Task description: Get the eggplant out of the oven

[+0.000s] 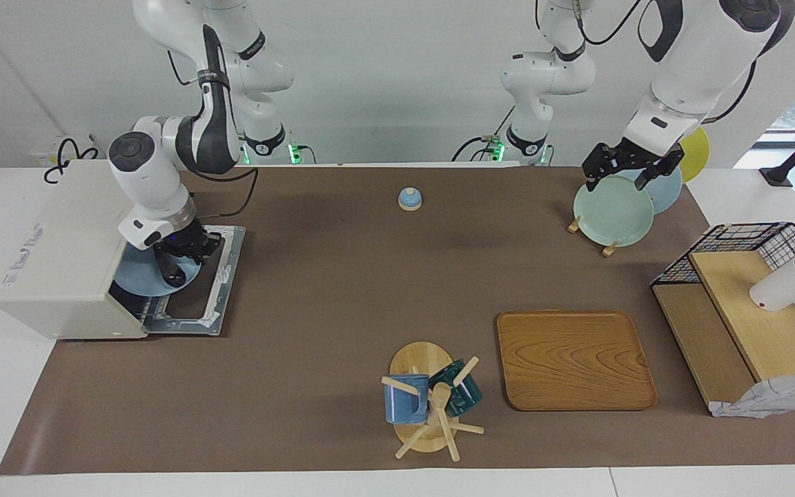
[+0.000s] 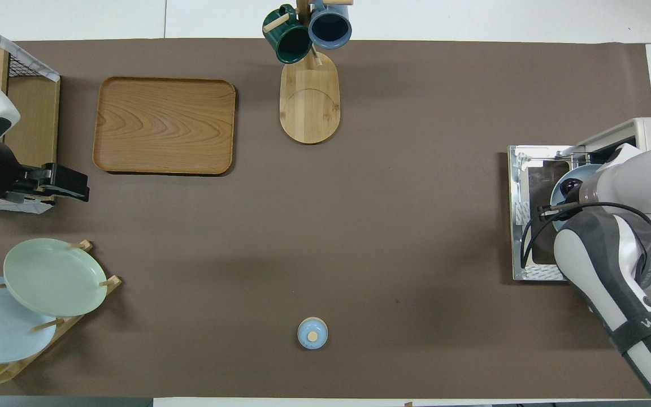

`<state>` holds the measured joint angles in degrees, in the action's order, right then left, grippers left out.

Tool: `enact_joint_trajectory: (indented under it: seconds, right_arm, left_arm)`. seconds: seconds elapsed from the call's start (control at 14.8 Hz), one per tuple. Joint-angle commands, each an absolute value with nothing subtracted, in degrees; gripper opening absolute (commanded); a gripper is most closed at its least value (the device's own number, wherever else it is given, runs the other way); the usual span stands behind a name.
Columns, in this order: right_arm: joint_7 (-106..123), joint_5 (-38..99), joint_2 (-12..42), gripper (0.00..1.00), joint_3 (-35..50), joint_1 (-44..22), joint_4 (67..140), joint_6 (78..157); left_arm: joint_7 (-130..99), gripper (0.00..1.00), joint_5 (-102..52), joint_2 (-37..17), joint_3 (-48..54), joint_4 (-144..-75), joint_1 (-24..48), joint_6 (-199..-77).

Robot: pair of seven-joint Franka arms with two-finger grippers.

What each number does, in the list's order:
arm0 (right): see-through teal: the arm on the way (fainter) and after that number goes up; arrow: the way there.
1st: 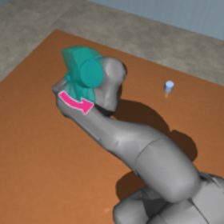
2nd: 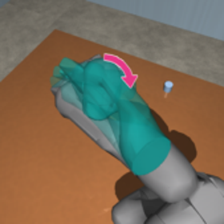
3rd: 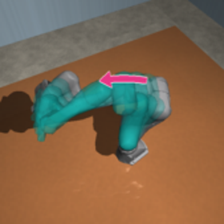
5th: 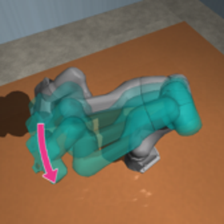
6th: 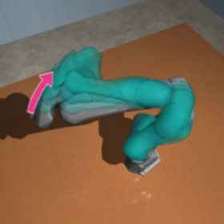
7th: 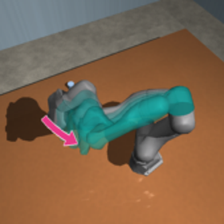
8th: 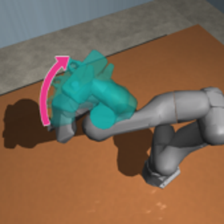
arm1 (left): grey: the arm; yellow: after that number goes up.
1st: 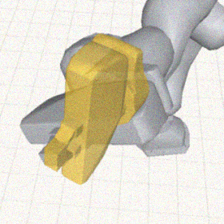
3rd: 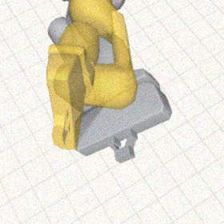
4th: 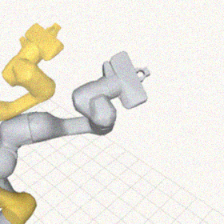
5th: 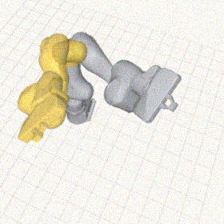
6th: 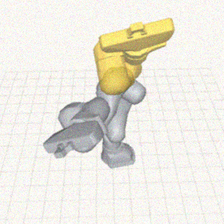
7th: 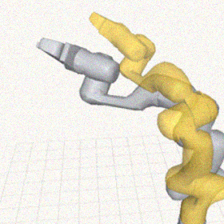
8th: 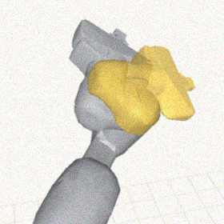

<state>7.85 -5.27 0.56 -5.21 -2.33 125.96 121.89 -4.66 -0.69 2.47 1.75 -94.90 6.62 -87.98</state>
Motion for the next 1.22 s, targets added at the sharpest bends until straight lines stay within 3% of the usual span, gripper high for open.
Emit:
enact_joint_trajectory:
  seconds: [0.0, 0.2, 0.41, 0.74, 0.95, 1.15]
  right_arm:
    - [6.17, -7.64, 1.92, 0.00, -4.75, -8.76, 120.00, 113.77]
    - [-4.00, -9.48, 3.69, 0.00, -4.66, -20.70, 112.52, 106.80]
    - [-18.23, -9.15, 5.78, 0.00, -4.57, -31.87, 110.58, 107.14]
    - [-37.75, -8.96, 25.45, 0.00, -4.57, -45.41, 91.18, 105.02]
    - [-40.34, -5.04, 26.54, 0.00, -2.04, -46.93, 90.88, 114.73]
    - [-40.61, -3.52, 26.46, 0.00, -1.76, -47.29, 95.35, 121.09]
  left_arm:
    - [-4.57, 1.00, 0.70, 2.99, 1.58, -95.10, 6.94, -88.07]
    - [-4.75, 1.00, 0.70, 3.08, 1.58, -95.10, 6.86, -87.98]
    - [-4.57, 1.00, 0.70, 3.08, 1.58, -95.10, 6.94, -87.98]
    - [-4.75, 1.00, 0.70, 3.08, 1.49, -95.19, 6.16, -87.63]
    - [-4.83, 1.00, 0.70, 3.08, 1.49, -95.19, 5.37, -87.54]
    - [-4.83, 1.00, 0.70, 3.16, 1.49, -95.19, 5.19, -87.63]
